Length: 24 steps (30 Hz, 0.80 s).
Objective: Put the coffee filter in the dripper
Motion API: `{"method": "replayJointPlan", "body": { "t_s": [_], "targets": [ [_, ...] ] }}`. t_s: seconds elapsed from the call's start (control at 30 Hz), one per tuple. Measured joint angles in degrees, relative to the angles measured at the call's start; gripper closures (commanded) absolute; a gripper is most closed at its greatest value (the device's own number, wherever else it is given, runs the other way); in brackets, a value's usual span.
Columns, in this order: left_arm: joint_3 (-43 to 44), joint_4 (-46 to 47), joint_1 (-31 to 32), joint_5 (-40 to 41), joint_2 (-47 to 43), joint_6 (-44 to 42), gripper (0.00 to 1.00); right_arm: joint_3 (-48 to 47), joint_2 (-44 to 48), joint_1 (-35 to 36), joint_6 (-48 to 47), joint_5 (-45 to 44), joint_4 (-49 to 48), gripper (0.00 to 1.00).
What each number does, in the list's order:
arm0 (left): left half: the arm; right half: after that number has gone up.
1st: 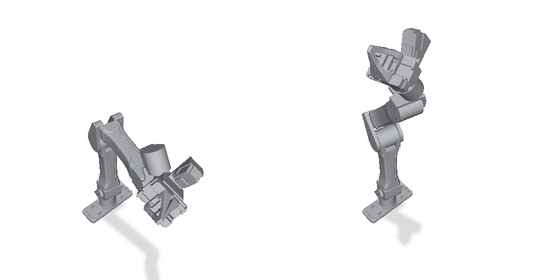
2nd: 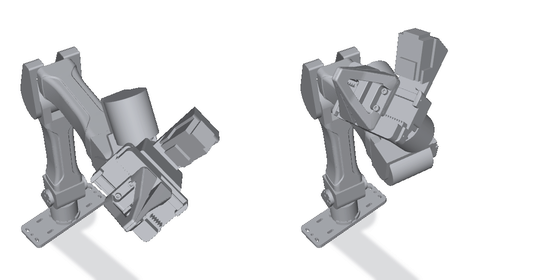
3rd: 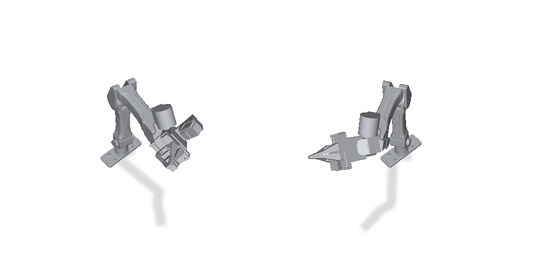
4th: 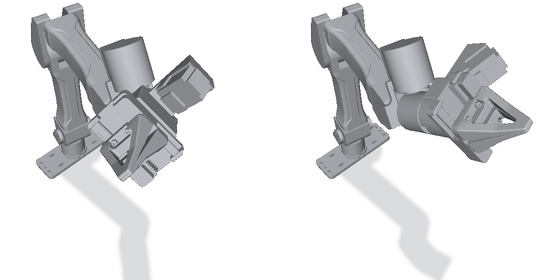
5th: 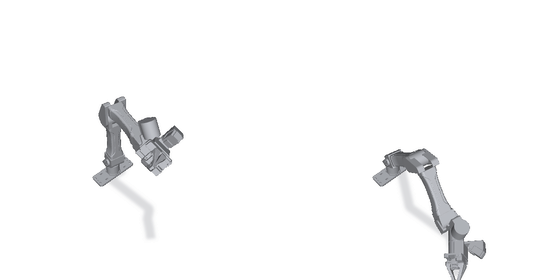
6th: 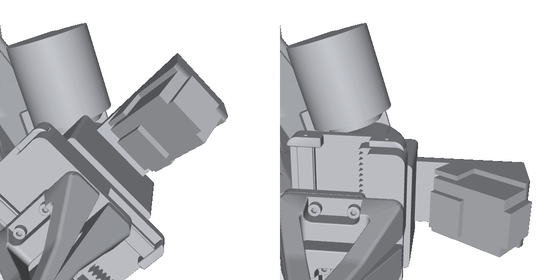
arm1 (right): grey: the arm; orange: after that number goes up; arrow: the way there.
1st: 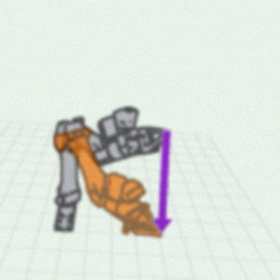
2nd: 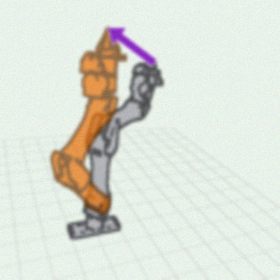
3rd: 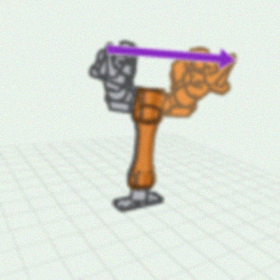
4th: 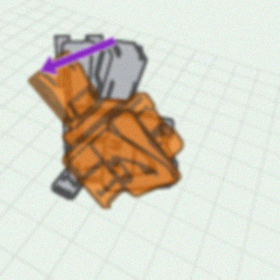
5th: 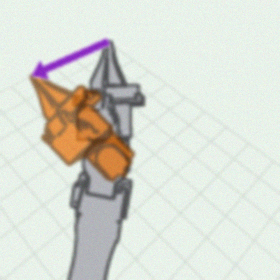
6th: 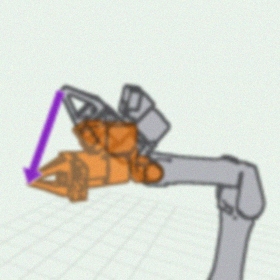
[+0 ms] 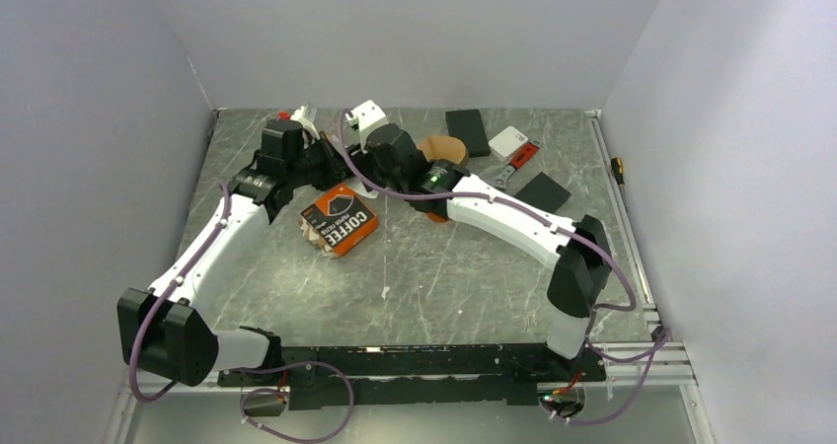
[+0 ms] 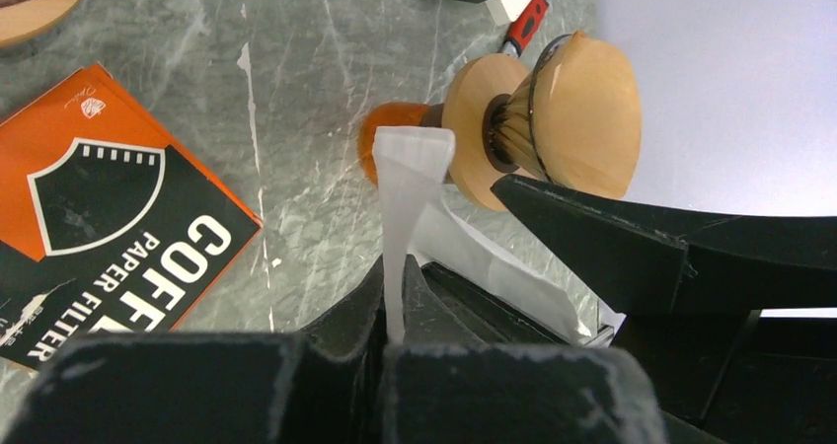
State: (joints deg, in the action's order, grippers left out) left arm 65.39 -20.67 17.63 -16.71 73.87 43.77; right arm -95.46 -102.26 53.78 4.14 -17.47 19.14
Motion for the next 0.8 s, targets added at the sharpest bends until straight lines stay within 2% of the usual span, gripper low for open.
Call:
{"method": "replayJointPlan", "body": {
  "t_s": [0.37, 0.8],
  "targets": [
    [1.9, -3.1, 0.0, -0.5, -0.1, -0.1, 1.0, -2.6, -2.4, 0.6, -2.2, -6.6, 0.1, 0.46],
    [3.8, -11.8, 0.0, 1.7, -0.3, -3.7, 1.0, -6.6, -4.1, -0.7, -1.3, -8.1, 1.9, 0.45]
  ]
}}
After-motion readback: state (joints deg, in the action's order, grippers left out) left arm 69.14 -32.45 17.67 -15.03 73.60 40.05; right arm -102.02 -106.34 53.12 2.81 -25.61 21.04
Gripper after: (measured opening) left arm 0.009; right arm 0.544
